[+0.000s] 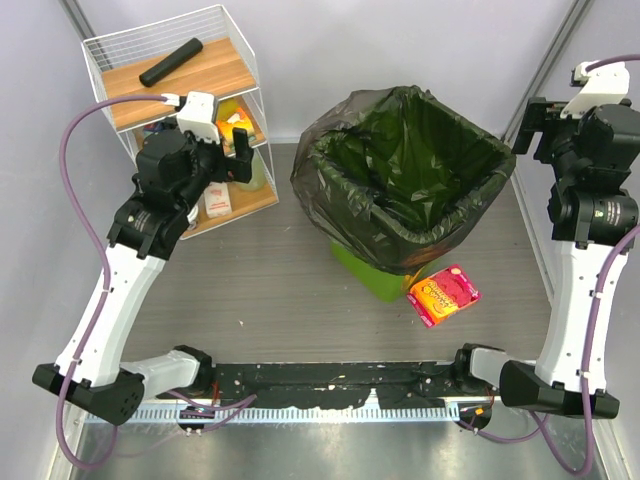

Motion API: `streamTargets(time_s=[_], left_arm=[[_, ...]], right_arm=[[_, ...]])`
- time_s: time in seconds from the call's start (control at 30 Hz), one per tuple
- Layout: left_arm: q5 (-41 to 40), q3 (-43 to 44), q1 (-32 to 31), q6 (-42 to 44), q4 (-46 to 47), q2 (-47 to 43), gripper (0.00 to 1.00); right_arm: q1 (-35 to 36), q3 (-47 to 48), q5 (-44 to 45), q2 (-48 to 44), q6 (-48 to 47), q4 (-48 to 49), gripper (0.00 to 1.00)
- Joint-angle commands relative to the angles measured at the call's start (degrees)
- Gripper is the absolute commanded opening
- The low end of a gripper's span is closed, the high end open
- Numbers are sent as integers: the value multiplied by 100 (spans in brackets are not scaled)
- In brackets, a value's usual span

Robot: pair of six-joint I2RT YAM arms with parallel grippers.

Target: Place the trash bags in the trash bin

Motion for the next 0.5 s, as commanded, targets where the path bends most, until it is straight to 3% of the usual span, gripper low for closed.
streamTargets(time_s=[0.0, 0.47], left_arm=[[-91, -49, 31, 39, 500, -246, 100], [-83, -67, 31, -49, 596, -168, 100]], right_arm=[[-18, -211, 95, -283, 78, 417, 89], [-18, -405, 147, -345, 43, 488, 89]])
